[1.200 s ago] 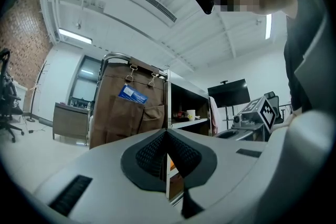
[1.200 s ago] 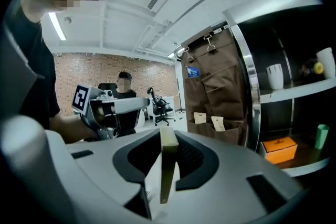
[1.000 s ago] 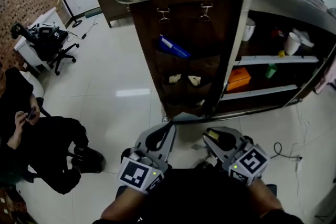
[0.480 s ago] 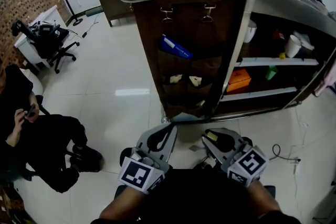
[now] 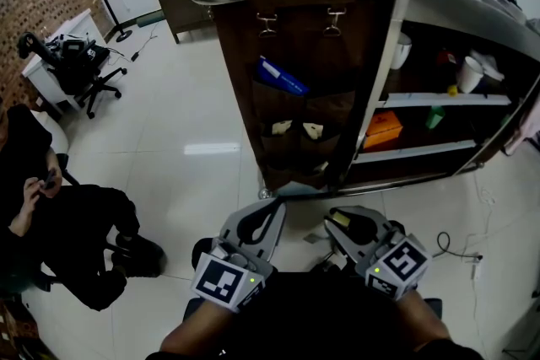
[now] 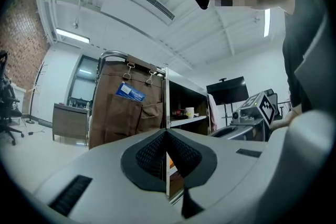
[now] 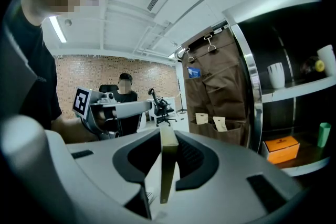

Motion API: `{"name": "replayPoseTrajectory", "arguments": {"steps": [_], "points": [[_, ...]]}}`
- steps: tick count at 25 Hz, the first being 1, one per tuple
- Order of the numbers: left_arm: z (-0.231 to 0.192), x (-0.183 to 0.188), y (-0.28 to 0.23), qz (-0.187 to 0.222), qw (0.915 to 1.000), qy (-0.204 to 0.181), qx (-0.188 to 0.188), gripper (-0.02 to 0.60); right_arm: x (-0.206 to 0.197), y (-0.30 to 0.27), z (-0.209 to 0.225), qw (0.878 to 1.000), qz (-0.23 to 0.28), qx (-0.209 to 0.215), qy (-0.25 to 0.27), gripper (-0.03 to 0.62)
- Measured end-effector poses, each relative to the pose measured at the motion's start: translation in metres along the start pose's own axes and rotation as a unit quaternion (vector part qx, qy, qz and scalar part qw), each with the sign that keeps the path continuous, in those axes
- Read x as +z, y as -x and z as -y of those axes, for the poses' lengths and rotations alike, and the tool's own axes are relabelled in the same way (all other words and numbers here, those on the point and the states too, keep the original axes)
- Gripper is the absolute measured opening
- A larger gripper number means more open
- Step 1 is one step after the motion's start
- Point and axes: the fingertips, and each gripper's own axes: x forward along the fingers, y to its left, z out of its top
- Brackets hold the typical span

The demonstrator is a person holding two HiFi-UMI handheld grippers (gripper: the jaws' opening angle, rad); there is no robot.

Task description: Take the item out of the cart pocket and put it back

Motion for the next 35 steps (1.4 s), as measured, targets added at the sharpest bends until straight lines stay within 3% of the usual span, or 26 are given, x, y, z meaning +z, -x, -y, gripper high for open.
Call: {"name": "replayPoseTrajectory", "arguments": {"steps": [23, 35], "points": [[-0.002, -0.001, 0.000, -0.002, 1.0000, -0.001, 0.004, 0.000, 0.001, 0.001, -0.001, 1.000, 0.003, 0.003, -0.001, 0.087], [-0.004, 0.000, 0.000, 0.002, 1.0000, 0.000, 0.006, 0.000, 0.031, 0.012, 0.002, 1.000, 0.030, 0.006, -0.006, 0.087]]}}
